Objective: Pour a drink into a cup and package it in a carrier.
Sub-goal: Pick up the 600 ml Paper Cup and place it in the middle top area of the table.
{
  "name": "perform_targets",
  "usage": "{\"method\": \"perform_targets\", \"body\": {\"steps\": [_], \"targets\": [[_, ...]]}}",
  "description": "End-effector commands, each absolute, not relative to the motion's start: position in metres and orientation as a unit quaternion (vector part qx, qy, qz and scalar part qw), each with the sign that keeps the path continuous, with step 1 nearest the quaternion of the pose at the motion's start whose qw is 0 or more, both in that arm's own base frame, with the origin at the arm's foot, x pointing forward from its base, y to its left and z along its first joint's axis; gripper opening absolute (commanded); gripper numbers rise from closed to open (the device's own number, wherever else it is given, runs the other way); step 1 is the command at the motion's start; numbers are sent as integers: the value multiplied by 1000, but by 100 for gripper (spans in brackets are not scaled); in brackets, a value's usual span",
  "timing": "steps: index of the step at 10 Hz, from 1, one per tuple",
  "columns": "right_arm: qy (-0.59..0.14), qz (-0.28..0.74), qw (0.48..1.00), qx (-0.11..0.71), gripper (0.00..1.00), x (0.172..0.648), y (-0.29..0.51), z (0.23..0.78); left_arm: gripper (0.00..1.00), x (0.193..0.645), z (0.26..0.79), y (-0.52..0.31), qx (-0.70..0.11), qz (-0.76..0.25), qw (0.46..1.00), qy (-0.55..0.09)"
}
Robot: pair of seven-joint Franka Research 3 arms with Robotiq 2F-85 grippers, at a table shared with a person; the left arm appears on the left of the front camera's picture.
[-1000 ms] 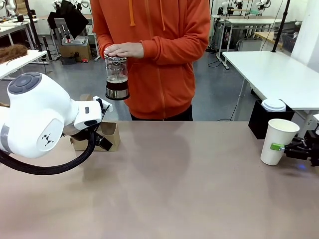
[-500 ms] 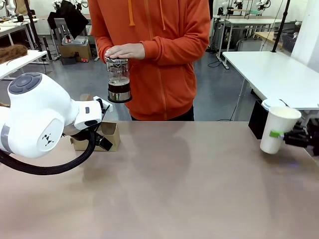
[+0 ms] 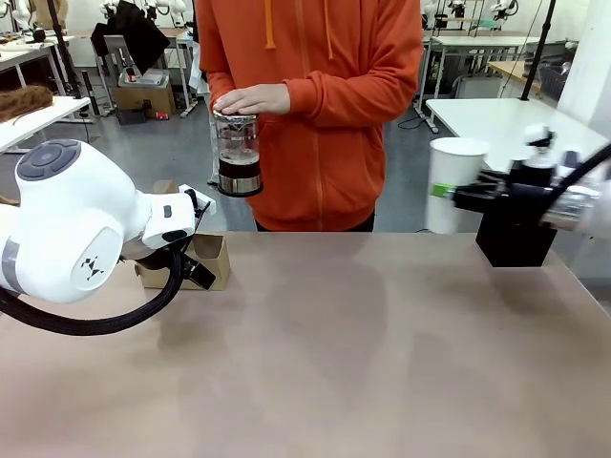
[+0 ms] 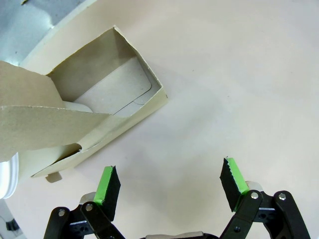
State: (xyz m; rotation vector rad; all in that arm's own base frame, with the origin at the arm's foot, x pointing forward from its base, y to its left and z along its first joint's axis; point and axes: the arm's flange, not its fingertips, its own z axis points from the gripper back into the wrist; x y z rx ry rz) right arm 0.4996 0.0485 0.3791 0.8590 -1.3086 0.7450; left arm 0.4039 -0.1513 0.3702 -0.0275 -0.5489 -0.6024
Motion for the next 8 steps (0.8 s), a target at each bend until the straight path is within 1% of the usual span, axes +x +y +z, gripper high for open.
{"method": "perform_targets", "body": {"steps": [1, 2, 4, 6, 7, 8], "targets": [[-572, 314, 664, 365, 80, 542, 82, 355, 100, 404, 371, -151, -14, -293, 918, -267], [-573, 320, 664, 359, 80, 554, 106, 339, 100, 404, 371, -151, -14, -293, 918, -267], [-586, 324, 651, 358, 80, 563, 121, 312, 100, 404, 371, -151, -14, -293, 918, -267], [-591, 319, 650, 356, 80, 568, 120, 307, 100, 404, 371, -151, -14, -293, 918, -267], [-564, 354, 638, 387, 80, 567, 120, 308, 100, 404, 371, -151, -14, -293, 918, -267], [-570, 325, 660, 366, 80, 566, 119, 300, 100, 404, 371, -151, -14, -293, 918, -267]]}}
